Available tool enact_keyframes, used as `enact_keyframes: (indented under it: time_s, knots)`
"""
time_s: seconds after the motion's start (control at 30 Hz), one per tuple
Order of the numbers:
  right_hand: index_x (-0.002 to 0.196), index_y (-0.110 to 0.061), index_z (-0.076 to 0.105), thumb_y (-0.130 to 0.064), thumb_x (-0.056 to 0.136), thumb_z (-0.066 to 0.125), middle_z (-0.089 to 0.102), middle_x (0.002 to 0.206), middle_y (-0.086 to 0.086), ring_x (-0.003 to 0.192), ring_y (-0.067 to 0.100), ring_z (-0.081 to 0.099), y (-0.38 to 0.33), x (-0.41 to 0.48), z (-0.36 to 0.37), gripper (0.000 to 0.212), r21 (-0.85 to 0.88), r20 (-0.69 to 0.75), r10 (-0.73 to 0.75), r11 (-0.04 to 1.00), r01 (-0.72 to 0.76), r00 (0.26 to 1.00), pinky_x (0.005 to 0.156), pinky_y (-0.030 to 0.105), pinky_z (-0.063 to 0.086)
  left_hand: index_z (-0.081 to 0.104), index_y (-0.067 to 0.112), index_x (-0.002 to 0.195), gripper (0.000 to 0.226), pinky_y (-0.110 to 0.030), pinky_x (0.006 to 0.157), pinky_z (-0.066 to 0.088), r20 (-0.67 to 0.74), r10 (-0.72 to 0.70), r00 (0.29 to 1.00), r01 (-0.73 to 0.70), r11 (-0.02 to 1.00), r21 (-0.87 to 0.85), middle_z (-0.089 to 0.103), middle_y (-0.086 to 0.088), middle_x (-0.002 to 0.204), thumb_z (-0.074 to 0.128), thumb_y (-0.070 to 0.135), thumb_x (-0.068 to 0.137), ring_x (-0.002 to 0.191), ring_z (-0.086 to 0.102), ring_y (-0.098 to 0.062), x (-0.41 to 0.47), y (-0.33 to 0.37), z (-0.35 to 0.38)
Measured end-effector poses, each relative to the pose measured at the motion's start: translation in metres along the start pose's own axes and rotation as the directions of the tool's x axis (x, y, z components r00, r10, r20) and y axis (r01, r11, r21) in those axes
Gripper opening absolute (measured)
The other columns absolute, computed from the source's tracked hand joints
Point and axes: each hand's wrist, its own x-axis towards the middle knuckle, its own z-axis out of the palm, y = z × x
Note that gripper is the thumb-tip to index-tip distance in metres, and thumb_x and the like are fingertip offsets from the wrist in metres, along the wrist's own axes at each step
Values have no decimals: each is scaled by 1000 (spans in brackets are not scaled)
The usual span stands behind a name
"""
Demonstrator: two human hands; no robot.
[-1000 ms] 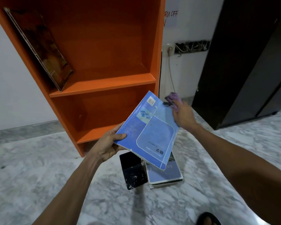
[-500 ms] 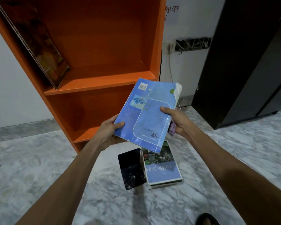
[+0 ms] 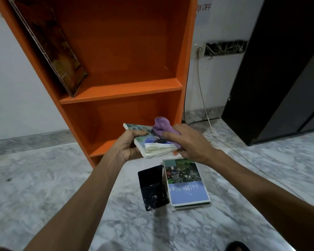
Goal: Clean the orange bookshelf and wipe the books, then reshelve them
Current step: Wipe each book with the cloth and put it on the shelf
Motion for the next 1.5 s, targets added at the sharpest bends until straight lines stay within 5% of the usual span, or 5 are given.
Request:
enact_keyframes:
  time_s: [0.2,0.47,0.77,1.0,1.5]
  knots:
    - [111,-11,68,-44,78,79,68,107,8,94,25,66,-14,0,-15,48,812,18,535,485,-324,845,78,49,55,66,2,104,22,-48,76,59,-2,154,988,-152,979,137,72,-18,104,54,-7,88,83,72,-29,13,-17,-11]
    - [134,-26,58,-35,100,48,59,129,7,116,25,55,-25,36,22,37,491,-166,468,802,-339,868,94,44,47,64,4,101,27,-42,74,59,211,293,933,-329,930,164,72,-16,94,47,-12,89,78,72,-27,1,-25,12]
    - [92,-14,66,-24,95,63,65,73,2,59,15,57,41,23,3,11,714,278,961,-194,-673,18,49,18,41,61,5,116,37,-39,77,60,224,256,940,-298,937,180,72,-13,109,51,-12,86,92,71,-27,-3,-23,-2]
    - [125,-24,66,-29,97,57,65,113,5,101,21,61,-19,51,1,30,560,18,616,646,-519,787,81,33,49,61,6,116,23,-45,88,56,151,329,932,-334,943,2,70,-16,111,48,12,98,96,69,-29,11,-29,23]
    - [122,-9,64,-19,90,54,62,115,14,103,32,58,-14,-15,12,36,477,-138,560,761,-441,817,88,34,48,51,4,136,50,-62,104,39,85,348,933,-326,923,-206,56,-20,135,60,21,90,123,55,-37,7,-18,-8]
